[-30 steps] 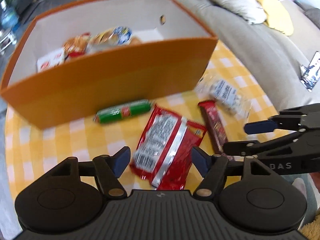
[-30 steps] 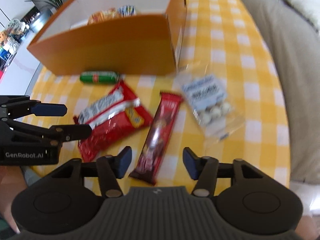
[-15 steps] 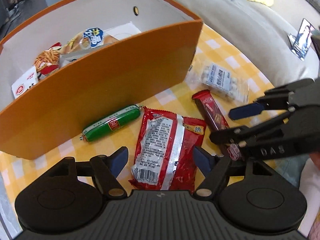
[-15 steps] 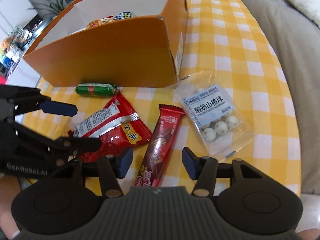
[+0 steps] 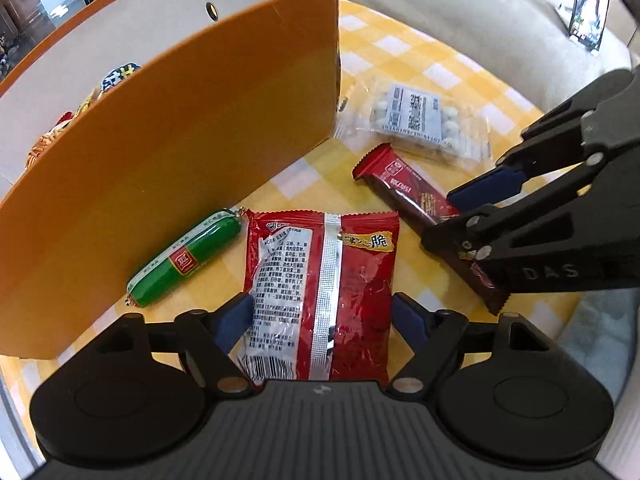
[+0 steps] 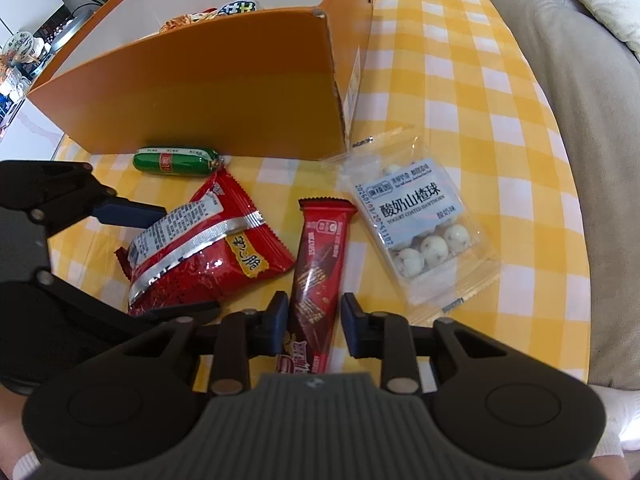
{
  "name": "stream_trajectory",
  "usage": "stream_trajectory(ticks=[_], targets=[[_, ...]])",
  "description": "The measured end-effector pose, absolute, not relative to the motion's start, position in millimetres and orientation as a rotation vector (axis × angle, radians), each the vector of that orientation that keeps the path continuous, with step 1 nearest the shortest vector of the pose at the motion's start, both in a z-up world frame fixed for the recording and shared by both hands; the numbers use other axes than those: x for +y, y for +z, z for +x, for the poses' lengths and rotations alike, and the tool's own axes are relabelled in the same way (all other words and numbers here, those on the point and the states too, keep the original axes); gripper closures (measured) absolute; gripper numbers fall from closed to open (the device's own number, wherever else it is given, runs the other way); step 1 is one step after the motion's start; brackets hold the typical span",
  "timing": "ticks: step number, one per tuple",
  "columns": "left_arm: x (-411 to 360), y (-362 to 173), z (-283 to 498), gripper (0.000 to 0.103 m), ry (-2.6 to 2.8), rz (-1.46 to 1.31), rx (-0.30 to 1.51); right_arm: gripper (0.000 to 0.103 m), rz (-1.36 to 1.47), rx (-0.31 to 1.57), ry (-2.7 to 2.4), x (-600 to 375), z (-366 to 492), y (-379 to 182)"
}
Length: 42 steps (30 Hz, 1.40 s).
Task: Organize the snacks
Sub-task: 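Grasp the red spicy strip bag with the left gripper while the right grasps the chocolate bar, then carry the red bag and chocolate bar over the box rim and lower inside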
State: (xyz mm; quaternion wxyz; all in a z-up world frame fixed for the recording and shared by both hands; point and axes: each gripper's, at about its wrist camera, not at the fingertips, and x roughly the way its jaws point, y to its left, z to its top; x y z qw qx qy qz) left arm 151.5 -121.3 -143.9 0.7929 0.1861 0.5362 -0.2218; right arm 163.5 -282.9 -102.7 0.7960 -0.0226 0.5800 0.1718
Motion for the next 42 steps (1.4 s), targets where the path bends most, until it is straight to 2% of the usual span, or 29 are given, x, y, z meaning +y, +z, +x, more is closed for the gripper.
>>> stream_trajectory(ticks=[1, 8, 14, 18, 23, 32, 42], targets=[[-122, -145, 152, 0.006, -0.471, 0.405, 1.148, 0.077, -0.049, 1.247, 0.37, -283, 163, -103], [-113, -149, 158, 0.006, -0.431, 0.3, 1.175, 0.077, -0.066, 1.25, 0.369, -279, 164, -102], [-113, -147, 154, 0.015, -0.399, 0.269, 1.177, 0.076, -0.078, 1.252, 0.358, -275, 164, -102], [-113, -145, 151, 0.02, -0.367, 0.243, 1.183, 0.081, -0.099, 1.249, 0.348, -272, 162, -101], [-102, -140, 145, 0.022, -0.313, 0.165, 1.201, 0.082, -0.081, 1.264, 0.337, -273, 162, -100], [-75, -105, 131, 0.022, -0.239, 0.016, 1.154, 0.082, -0.031, 1.267, 0.331, -278, 155, -82], [-59, -53, 117, 0.022, -0.225, -0.087, 1.049, 0.082, -0.018, 1.156, 0.384, -272, 140, -32]])
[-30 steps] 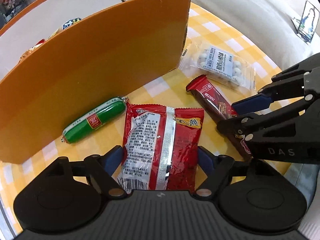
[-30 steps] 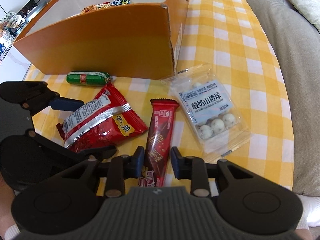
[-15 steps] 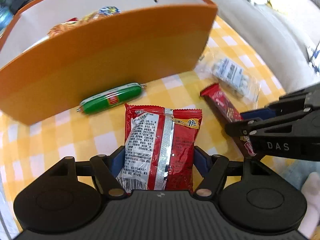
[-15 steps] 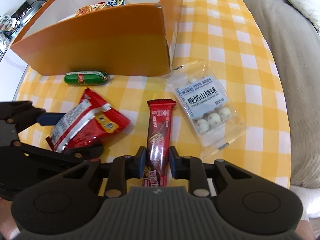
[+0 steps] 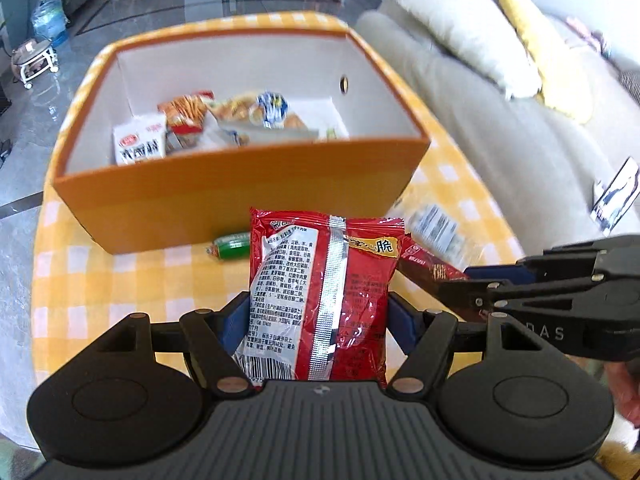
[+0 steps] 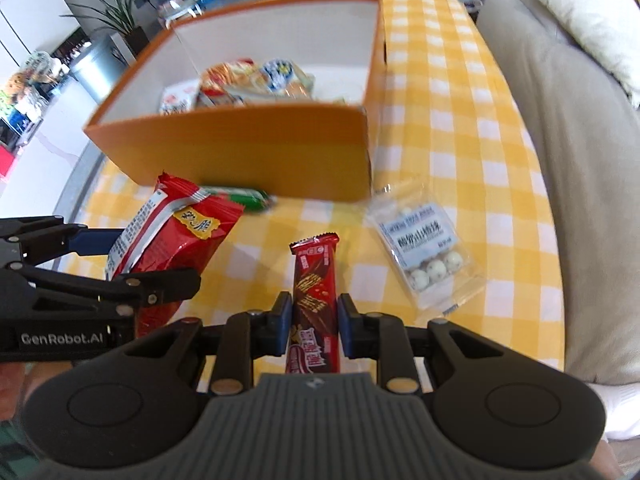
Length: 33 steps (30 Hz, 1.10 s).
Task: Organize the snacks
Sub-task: 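Carry the red bag and chocolate bar over the box rim and lower inside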
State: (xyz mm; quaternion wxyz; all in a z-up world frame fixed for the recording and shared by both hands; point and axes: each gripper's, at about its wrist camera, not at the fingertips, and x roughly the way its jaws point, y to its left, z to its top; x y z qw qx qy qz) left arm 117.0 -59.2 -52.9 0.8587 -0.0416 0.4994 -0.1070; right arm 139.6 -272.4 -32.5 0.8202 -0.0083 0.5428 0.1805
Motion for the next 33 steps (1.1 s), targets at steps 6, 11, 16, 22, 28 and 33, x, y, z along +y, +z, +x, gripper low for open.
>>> stream_trajectory(ticks=[6, 11, 16, 22, 28, 33], targets=[[-47, -20, 117, 0.022, -0.209, -0.142, 0.973, 0.082, 0.002, 1.066, 0.397, -272, 135, 2], [-36, 5, 125, 0.022, -0.186, -0.164, 0.912, 0.082, 0.023, 0.997, 0.403, -269, 141, 29], [-27, 23, 142, 0.022, -0.157, -0.147, 0.862, 0.082, 0.043, 0.952, 0.396, -265, 153, 47], [-19, 37, 164, 0.022, -0.13, -0.134, 0.819, 0.082, 0.025, 0.891, 0.39, -248, 174, 65], [-17, 35, 188, 0.022, -0.104, -0.097, 0.807, 0.082, 0.034, 0.871, 0.355, -237, 204, 62], [-11, 24, 208, 0.022, -0.074, -0.08, 0.825, 0.082, 0.004, 0.848, 0.312, -227, 229, 55]])
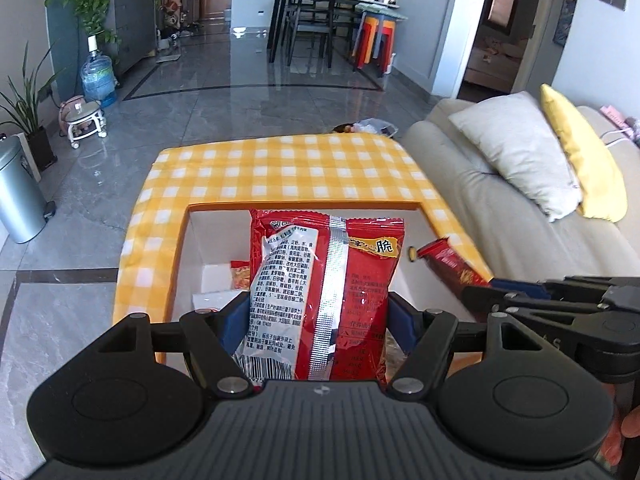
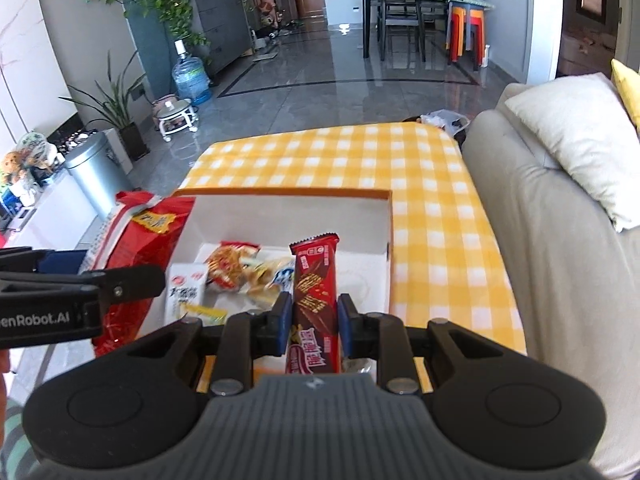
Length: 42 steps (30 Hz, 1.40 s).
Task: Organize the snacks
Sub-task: 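Carry the red bag and chocolate bar over the box rim and lower inside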
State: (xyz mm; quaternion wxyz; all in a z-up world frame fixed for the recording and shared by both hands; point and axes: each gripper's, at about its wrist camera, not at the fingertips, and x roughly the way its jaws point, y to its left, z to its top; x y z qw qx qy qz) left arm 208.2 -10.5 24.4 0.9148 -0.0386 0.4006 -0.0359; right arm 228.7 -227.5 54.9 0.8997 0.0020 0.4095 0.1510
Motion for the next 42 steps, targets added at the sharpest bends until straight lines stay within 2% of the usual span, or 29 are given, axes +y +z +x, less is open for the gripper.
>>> stream_trajectory(ticks=[10, 23, 36, 40, 41, 42], targets=[[-2, -18, 245, 0.022, -0.024, -0.002, 0.939, 0.082, -0.113, 0.837, 0.261, -197, 271, 30], [-5, -59, 277, 0.022, 0.014, 0.123, 1.084, 0.082, -0.319, 0.919, 0.241, -161, 307, -20], [-3, -79, 285, 0.021, 0.04, 0.157, 1.159, 0.082, -0.391, 0.986, 0.271, -146, 315, -49], [1, -76, 283, 0.018, 0.047, 0.14, 1.157, 0.082, -0.397, 0.989, 0.269, -147, 312, -48], [1, -75, 281, 0.017, 0.05, 0.135, 1.155, 0.082, -0.393, 0.985, 0.268, -148, 312, -46], [2, -74, 281, 0.016, 0.05, 0.13, 1.149, 0.077, -0.387, 0.979, 0.267, -149, 310, -45]])
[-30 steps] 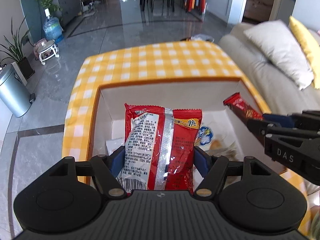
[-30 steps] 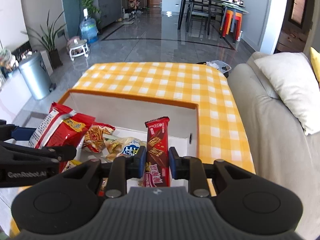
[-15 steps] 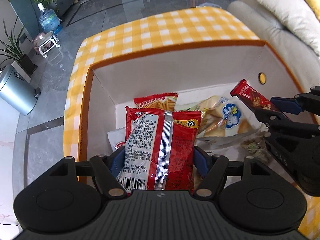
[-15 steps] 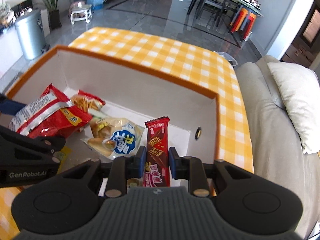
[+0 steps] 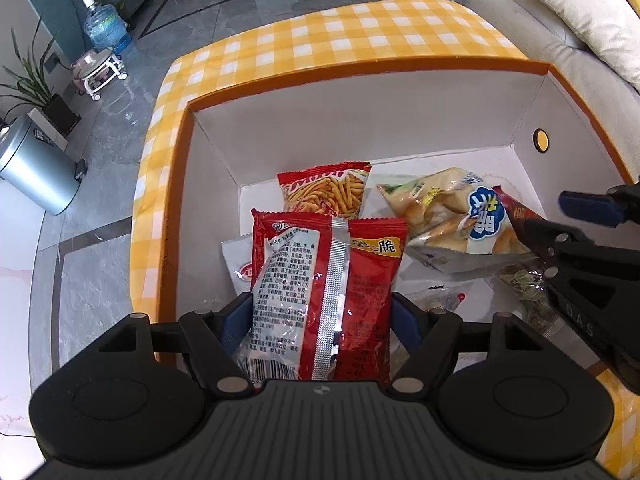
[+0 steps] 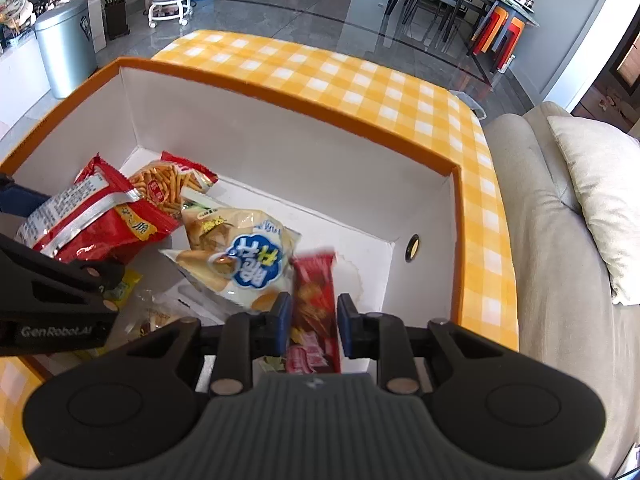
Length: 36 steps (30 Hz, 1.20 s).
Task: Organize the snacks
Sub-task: 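Carry the red bag and chocolate bar over the box rim and lower inside, then open both grippers to release the red bag and chocolate bar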
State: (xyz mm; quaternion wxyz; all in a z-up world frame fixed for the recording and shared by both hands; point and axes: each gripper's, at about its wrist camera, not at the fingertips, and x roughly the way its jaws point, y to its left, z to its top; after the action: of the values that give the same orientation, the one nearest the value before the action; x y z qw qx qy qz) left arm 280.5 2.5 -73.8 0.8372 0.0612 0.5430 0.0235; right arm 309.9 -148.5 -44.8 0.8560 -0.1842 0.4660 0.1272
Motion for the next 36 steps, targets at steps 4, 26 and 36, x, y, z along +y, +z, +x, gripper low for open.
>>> stream_trajectory(ticks=[4, 26, 36], targets=[[3, -64, 273, 0.015, 0.045, 0.128, 1.109, 0.063, -0.361, 0.958, 0.273, -150, 305, -36], [16, 12, 178, 0.015, 0.066, -0.047, 0.872, 0.048, -0.134, 0.865, 0.291, -181, 249, 31], [8, 0, 139, 0.015, 0.028, -0.109, 0.806, 0.034, -0.061, 0.78, 0.308, -207, 200, 48]])
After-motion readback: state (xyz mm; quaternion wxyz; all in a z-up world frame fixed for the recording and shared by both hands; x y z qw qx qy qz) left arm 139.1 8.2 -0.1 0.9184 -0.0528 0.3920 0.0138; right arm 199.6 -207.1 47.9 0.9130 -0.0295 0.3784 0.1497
